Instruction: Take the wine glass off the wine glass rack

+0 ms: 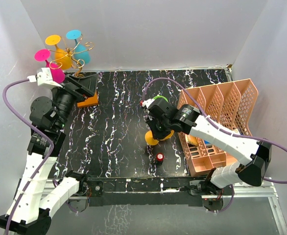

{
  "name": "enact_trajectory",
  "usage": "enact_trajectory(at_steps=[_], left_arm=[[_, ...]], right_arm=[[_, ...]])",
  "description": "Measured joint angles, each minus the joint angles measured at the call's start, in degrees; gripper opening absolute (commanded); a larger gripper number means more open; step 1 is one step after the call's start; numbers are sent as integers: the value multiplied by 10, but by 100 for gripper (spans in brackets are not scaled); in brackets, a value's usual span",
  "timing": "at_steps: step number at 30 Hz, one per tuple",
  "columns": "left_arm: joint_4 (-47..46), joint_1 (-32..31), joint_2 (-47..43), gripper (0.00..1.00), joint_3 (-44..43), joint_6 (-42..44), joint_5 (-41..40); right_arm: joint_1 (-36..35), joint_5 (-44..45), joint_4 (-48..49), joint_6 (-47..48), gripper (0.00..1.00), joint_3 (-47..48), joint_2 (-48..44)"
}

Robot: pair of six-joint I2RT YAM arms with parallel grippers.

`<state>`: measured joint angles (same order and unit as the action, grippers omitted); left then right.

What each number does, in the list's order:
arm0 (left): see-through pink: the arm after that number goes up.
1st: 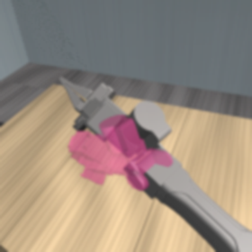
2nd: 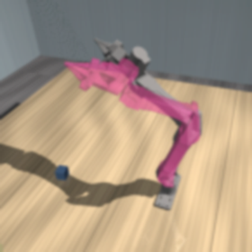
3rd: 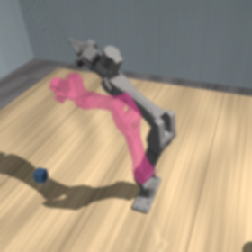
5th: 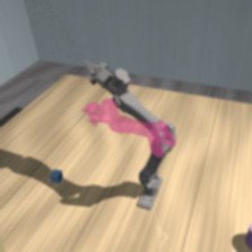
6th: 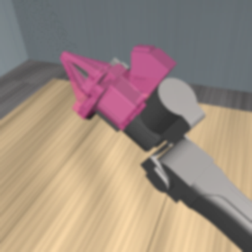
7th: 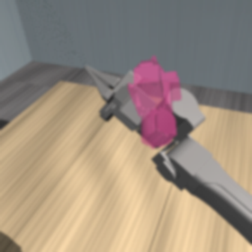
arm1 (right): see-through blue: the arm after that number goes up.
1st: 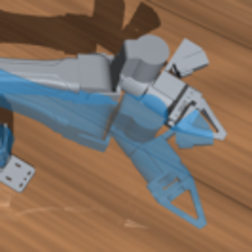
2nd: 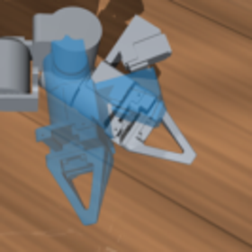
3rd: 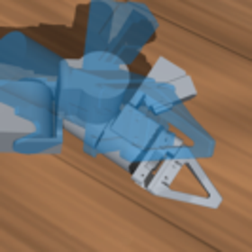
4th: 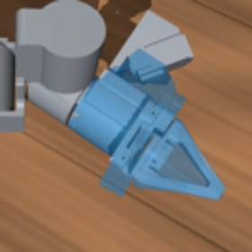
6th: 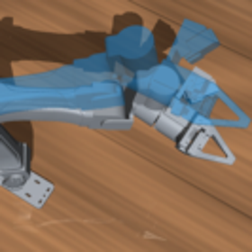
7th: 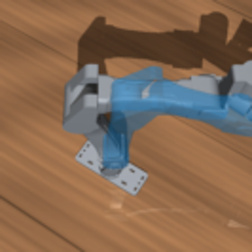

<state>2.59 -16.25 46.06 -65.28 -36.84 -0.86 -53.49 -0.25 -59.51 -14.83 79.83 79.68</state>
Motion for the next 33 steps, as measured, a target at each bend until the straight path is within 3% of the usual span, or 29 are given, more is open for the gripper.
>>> enact_trajectory(at_steps=[33], left_arm=[[10, 0, 1, 97, -5, 15, 0]], right_arm=[[25, 64, -48, -53, 12, -84, 7]])
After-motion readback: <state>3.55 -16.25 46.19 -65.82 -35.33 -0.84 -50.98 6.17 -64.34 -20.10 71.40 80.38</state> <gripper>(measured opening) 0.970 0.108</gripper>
